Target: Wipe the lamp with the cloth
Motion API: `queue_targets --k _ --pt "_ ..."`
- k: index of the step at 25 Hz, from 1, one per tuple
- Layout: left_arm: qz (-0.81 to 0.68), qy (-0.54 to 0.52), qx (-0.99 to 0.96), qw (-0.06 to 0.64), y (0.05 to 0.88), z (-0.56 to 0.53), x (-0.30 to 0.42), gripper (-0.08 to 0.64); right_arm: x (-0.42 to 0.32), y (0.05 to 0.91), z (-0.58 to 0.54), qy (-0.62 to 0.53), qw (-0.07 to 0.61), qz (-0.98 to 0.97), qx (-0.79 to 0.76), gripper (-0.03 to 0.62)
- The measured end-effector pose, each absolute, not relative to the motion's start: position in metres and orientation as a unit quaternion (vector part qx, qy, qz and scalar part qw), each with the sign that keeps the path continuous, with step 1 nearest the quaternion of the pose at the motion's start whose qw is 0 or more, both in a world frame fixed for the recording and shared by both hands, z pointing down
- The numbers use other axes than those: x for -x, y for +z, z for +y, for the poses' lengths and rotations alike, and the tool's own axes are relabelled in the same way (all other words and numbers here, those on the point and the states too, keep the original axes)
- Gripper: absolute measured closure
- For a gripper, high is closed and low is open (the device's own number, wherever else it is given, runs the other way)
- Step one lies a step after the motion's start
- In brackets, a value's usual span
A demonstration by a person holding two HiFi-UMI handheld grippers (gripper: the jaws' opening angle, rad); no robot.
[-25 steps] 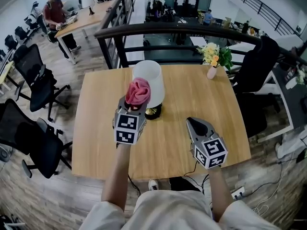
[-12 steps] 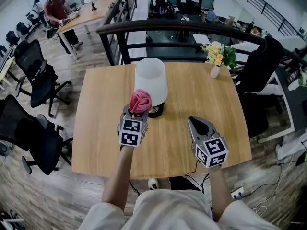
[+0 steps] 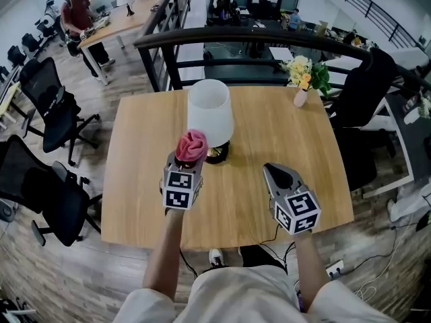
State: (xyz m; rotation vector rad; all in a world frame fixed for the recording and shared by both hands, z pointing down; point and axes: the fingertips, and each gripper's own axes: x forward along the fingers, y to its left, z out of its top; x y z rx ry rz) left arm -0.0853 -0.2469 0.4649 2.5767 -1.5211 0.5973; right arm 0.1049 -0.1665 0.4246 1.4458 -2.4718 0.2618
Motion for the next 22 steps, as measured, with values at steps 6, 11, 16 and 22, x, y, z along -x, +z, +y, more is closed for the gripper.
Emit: queue_targets --k 6,11,16,22 --pt "-0.515 0.139 -0.844 -0.055 0.349 -0.242 0.076 0.382 -0.106 0.417 -0.164 0.087 0.114 -0.867 -0.477 0.561" --pt "-0.544 0.147 -0.822 -0.087 0.306 -0.258 0.049 0.382 -0.118 0.410 -0.176 0.081 0.110 -0.886 -0.444 0.561" --pt "-0.566 0.157 -0.806 -0.075 0.322 -0.273 0.023 0.382 -0.127 0.419 -0.193 0.070 0.119 -0.902 -0.408 0.561" --pt "-0.608 0.142 -0.776 -0.090 0.337 -0.272 0.024 0.380 -0.123 0.431 -0.219 0.057 0.119 -0.923 -0.362 0.561"
